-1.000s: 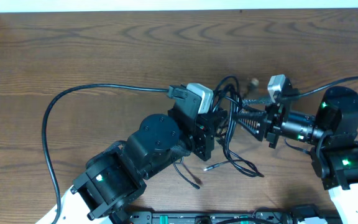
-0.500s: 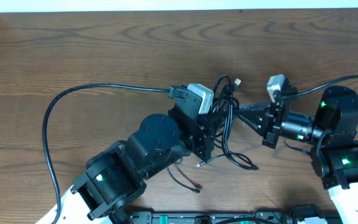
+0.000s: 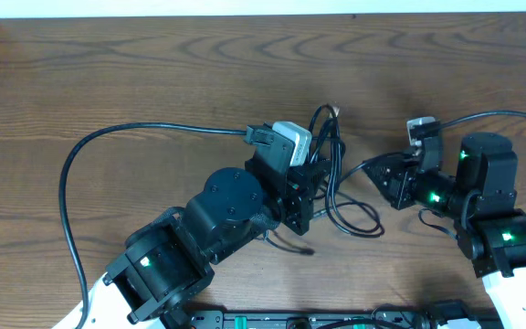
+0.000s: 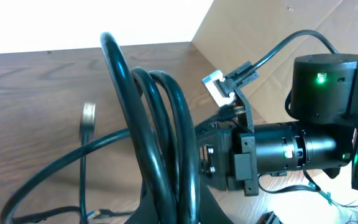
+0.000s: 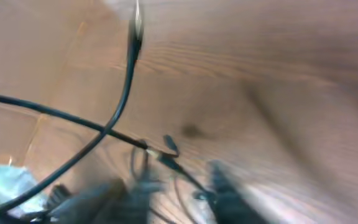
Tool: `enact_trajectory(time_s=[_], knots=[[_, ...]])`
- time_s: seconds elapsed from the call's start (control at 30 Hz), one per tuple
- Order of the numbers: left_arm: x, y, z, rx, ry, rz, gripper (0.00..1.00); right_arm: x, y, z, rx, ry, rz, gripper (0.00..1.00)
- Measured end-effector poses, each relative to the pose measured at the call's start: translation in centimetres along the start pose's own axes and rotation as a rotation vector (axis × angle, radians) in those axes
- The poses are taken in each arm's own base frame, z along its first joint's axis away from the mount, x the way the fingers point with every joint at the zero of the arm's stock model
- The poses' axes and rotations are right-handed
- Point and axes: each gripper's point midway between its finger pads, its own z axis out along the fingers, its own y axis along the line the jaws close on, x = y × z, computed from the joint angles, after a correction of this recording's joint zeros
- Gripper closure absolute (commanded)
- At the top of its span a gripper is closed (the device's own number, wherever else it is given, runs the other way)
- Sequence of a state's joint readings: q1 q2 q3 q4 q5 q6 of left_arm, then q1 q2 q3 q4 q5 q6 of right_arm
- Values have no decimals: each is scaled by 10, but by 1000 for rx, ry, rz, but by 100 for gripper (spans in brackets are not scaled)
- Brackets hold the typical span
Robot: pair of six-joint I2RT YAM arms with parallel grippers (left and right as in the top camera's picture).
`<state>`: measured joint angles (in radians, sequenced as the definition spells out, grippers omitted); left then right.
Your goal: Untangle cables
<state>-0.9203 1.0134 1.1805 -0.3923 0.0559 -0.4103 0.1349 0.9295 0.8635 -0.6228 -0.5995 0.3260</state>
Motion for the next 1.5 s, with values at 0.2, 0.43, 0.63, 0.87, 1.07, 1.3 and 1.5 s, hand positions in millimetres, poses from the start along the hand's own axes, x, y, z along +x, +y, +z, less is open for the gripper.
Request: enact_trajectory(time_s=[0.2,0.43,0.63,0.87,1.07,1.3,1.5], knots=[[0,1,0,-6,-3,0,92,-1,6,0,-32,-2,-38,40],[2,8,0,-43,4,0,93,0,39,-4,-219,6,-206,42],[2,14,-1,-76,0,1,93,-1,65,-12,-372,-17,-331,42],[6,13,0,-64,16,1,93,-9,82,-19,-458,-65,-423,43],[8,-8,0,49,40,0,93,-14,86,-21,-468,-91,-456,46],[12,-19,-1,112,67,-1,93,-16,87,-21,-470,-103,-471,99],[13,-21,-2,125,73,-1,92,-16,87,-21,-471,-97,-458,99]])
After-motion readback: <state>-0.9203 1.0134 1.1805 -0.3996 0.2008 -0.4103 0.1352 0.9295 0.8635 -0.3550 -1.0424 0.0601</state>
